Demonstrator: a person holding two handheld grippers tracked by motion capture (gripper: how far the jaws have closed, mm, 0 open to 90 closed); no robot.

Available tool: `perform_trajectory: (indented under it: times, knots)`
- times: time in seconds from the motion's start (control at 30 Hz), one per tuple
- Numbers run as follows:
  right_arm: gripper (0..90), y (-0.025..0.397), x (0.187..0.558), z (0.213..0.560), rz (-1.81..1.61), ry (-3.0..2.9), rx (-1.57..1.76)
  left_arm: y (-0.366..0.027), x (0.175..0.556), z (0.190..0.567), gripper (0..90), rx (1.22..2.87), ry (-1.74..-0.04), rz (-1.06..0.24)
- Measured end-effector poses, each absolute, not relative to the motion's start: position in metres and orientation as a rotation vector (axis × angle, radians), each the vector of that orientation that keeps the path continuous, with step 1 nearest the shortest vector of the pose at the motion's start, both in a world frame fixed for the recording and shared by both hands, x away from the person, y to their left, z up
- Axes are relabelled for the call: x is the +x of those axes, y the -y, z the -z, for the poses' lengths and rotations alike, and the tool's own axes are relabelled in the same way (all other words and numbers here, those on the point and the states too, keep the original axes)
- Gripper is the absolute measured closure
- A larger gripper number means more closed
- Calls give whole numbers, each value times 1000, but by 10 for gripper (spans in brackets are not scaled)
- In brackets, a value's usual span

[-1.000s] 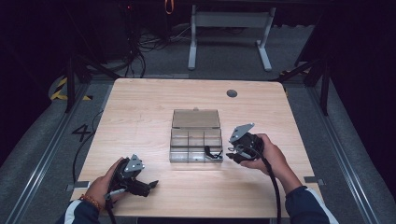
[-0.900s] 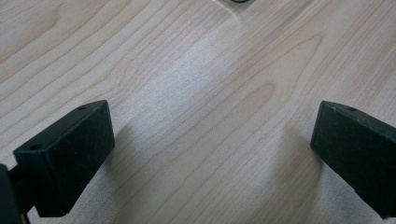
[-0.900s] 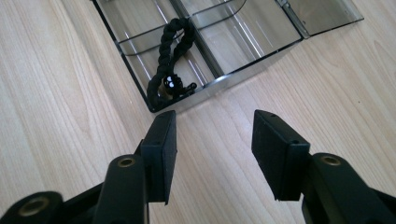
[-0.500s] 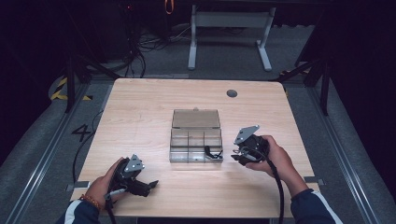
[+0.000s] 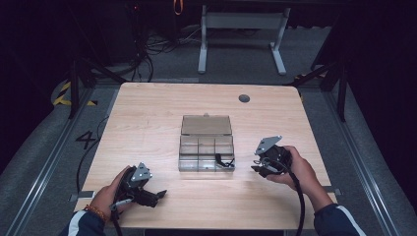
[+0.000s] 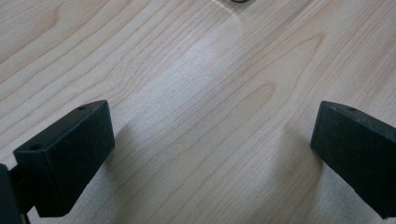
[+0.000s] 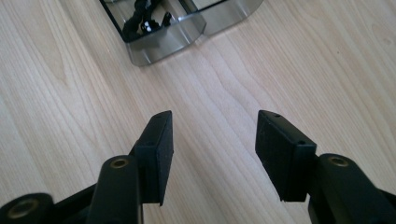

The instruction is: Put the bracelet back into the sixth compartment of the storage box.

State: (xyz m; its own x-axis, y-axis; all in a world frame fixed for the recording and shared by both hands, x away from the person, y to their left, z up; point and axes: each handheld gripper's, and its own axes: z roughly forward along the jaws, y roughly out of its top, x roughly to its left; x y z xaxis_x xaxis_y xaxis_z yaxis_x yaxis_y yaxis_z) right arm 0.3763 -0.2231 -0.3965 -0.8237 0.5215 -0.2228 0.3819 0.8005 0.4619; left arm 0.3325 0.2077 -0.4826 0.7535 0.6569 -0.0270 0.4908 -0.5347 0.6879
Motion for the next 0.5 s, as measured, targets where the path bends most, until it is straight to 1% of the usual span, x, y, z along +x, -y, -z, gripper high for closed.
perform_trajectory:
  times: [0.5]
  knots:
    - [455,254,358,413,-599,-2631,745,-208,332,483,1,2248,-855,-306]
